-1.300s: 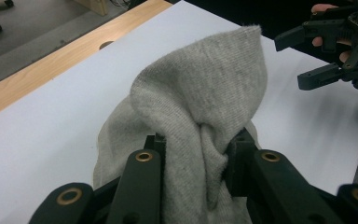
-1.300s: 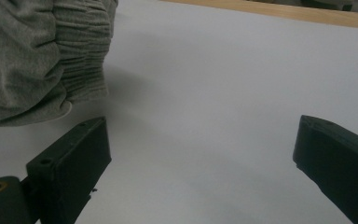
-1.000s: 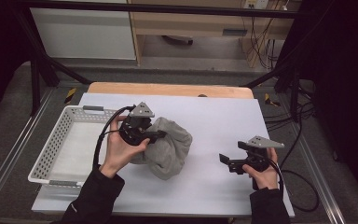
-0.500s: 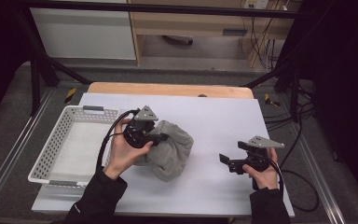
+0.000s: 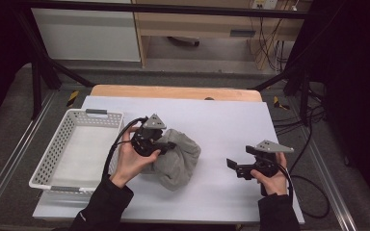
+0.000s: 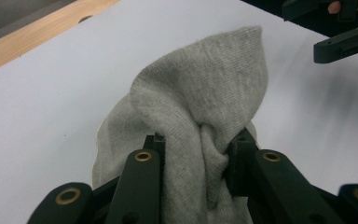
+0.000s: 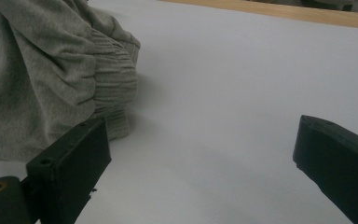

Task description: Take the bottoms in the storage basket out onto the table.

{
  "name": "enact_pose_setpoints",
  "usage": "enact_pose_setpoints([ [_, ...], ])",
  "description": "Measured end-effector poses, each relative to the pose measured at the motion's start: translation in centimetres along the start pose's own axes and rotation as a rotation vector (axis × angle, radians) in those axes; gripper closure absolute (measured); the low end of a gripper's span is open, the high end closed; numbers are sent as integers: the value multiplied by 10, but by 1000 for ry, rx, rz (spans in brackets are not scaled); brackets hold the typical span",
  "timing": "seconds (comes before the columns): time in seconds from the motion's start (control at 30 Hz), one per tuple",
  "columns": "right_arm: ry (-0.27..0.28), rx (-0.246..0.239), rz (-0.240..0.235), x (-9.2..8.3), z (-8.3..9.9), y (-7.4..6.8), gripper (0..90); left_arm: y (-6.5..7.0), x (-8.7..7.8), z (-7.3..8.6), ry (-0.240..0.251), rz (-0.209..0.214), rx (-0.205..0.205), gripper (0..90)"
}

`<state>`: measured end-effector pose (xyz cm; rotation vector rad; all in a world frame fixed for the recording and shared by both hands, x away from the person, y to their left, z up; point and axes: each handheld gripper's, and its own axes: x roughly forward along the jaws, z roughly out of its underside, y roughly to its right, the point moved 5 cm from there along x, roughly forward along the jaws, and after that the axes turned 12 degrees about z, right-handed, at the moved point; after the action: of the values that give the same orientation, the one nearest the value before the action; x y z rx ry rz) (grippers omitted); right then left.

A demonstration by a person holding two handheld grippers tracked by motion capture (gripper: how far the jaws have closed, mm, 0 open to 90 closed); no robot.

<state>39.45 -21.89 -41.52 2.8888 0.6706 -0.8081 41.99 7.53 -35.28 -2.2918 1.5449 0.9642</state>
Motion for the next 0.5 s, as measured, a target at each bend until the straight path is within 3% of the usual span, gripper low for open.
enact_pose_setpoints([
  [0.5, 0, 1, 0, 0, 0, 0, 42, -1, 14, 12, -36, 17, -4, 693],
])
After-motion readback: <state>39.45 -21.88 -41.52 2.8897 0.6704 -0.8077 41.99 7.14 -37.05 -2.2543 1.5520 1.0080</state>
